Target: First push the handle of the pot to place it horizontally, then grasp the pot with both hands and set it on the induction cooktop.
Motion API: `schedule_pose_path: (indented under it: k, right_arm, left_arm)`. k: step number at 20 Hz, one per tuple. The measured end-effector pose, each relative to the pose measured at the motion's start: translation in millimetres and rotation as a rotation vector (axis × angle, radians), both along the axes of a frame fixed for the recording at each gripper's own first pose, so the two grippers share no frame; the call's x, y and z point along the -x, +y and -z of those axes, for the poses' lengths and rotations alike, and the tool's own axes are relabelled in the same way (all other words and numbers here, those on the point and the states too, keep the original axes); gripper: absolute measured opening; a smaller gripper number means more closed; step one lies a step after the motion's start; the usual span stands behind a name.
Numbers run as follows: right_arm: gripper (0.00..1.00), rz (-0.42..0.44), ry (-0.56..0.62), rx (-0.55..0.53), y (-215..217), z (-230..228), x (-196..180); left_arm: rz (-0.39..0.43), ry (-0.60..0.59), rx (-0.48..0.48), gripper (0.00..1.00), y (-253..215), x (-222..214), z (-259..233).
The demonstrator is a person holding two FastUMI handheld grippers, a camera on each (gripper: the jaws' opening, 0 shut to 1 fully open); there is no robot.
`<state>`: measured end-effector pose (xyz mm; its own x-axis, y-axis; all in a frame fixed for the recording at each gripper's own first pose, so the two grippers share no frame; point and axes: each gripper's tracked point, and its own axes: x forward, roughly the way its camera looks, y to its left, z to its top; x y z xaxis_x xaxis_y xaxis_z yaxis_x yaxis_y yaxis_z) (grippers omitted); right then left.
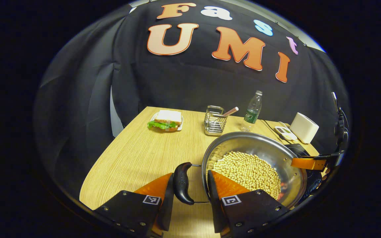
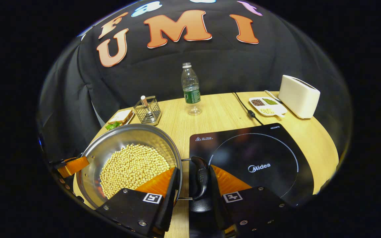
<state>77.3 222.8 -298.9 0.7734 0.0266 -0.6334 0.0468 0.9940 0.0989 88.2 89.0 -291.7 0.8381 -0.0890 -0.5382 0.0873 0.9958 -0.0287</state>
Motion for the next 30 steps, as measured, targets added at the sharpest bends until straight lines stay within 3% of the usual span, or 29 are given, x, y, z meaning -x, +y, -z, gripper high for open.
schedule_pose_path:
  k: [1, 2, 3, 4, 7, 14, 15, 16, 20, 21, 22, 30]
  right_arm:
    - [0.53, 0.004, -0.011, 0.001, -5, -6, 0]
    - [0.48, 0.009, -0.022, 0.004, -11, -11, 2]
    - [0.52, 0.015, -0.03, 0.007, -18, -16, 3]
    - [0.48, 0.021, -0.035, 0.01, -25, -19, 5]
    - [0.53, 0.041, -0.037, 0.016, -47, -28, 13]
    - [0.53, 0.091, -0.066, 0.012, -98, -48, 21]
    - [0.48, 0.096, -0.068, 0.011, -105, -50, 22]
    - [0.53, 0.103, -0.071, 0.01, -113, -51, 24]
    - [0.53, 0.137, -0.076, 0.016, -143, -56, 32]
    - [0.48, 0.147, -0.078, 0.021, -151, -56, 33]
    - [0.53, 0.157, -0.081, 0.025, -158, -57, 34]
    - [0.52, 0.221, -0.058, 0.023, -213, -50, 50]
  left_arm:
    - [0.005, -0.006, -0.003, 0.52, -5, 1, -3]
    - [0.01, -0.012, -0.005, 0.52, -12, 1, -7]
    - [0.014, -0.012, -0.002, 0.52, -19, 1, -9]
    - [0.018, -0.012, 0.003, 0.52, -25, 1, -13]
    - [0.038, -0.01, 0.01, 0.52, -49, 3, -17]
    - [0.1, -0.014, -0.001, 0.52, -100, 5, -27]
    - [0.109, -0.014, -0.002, 0.52, -107, 6, -27]
    - [0.118, -0.016, -0.003, 0.53, -114, 7, -29]
    - [0.154, -0.003, 0.003, 0.52, -147, 5, -28]
    - [0.164, 0.003, 0.004, 0.51, -154, 6, -27]
    - [0.175, 0.012, 0.002, 0.51, -162, 6, -25]
    - [0.242, 0.052, 0.011, 0.52, -220, 9, -10]
